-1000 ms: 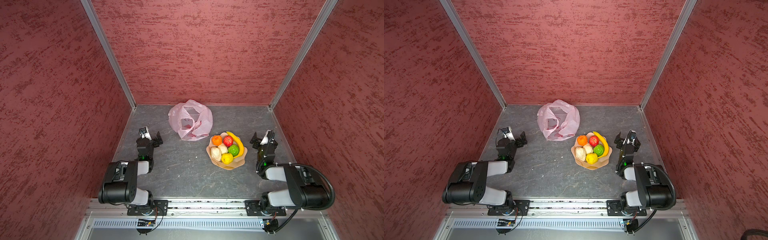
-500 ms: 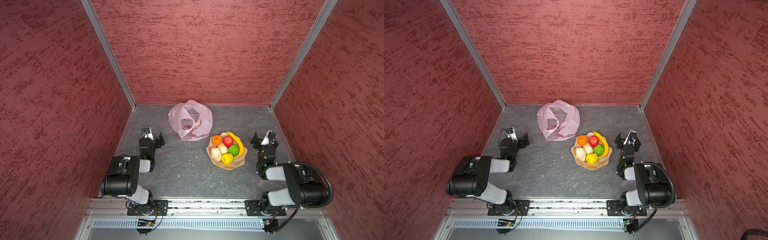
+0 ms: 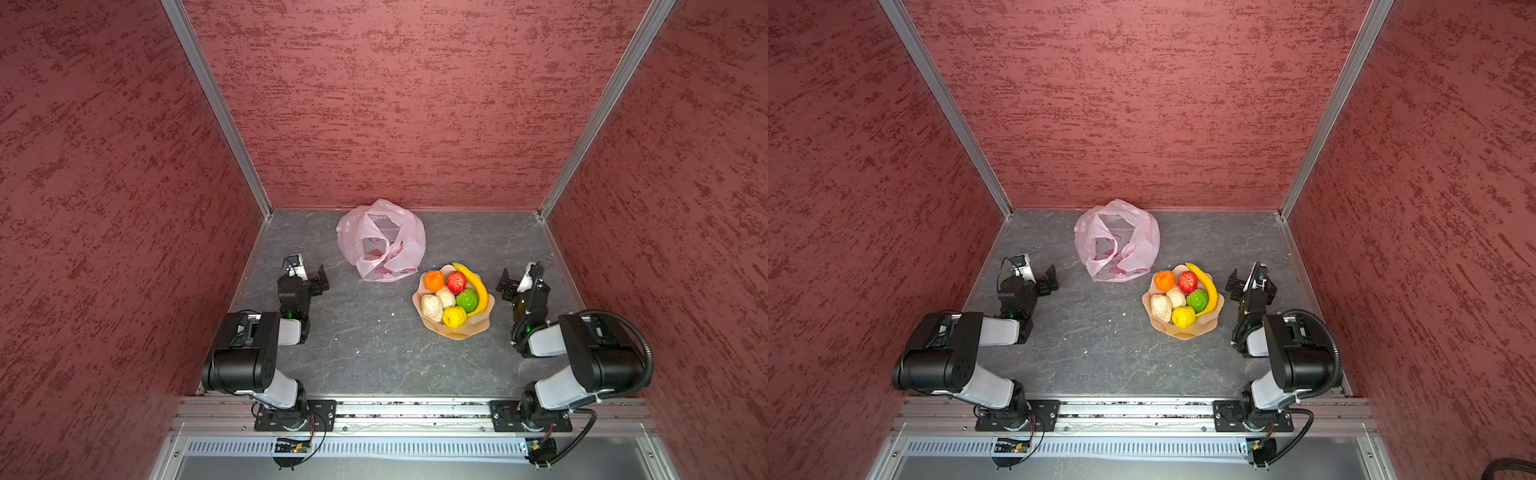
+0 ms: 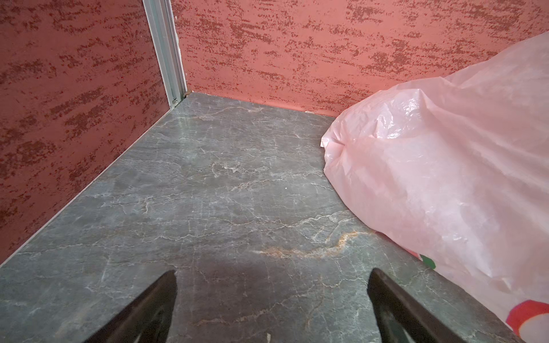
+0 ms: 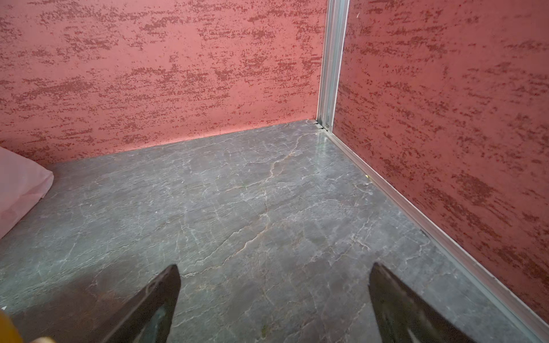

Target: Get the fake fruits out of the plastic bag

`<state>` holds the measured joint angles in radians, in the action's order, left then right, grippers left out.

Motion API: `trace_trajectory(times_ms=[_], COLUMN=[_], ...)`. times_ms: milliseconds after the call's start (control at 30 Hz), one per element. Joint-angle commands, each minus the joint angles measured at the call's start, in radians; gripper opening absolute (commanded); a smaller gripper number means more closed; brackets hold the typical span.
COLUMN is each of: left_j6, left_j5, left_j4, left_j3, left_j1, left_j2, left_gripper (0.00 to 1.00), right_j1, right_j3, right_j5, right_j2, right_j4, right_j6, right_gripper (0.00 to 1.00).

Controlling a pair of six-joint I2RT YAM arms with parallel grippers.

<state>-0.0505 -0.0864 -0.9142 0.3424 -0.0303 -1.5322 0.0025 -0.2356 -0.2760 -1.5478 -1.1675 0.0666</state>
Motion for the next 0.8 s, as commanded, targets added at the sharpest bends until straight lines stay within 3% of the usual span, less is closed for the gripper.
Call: trace_trajectory(times_ms=[0, 767], left_j6=[0.014, 0.026], left_j5=[-0.007, -0.033], left_j4=[-0.022, -0.017], left_j3=[0.013, 0.018], left_j1=[0.009, 0.022], left_j2=[-0.002, -0.003], left_gripper=[0.99, 0.99], right_j1=[-0.009, -0.009], right_j3=[-0.033, -0.031], right_j5=[0.024, 0.024], right_j2=[-0.003, -0.002], right_j4=[-0.018, -0.018], right_j6=[-0.019, -0.019], right_gripper=[0.99, 0.99])
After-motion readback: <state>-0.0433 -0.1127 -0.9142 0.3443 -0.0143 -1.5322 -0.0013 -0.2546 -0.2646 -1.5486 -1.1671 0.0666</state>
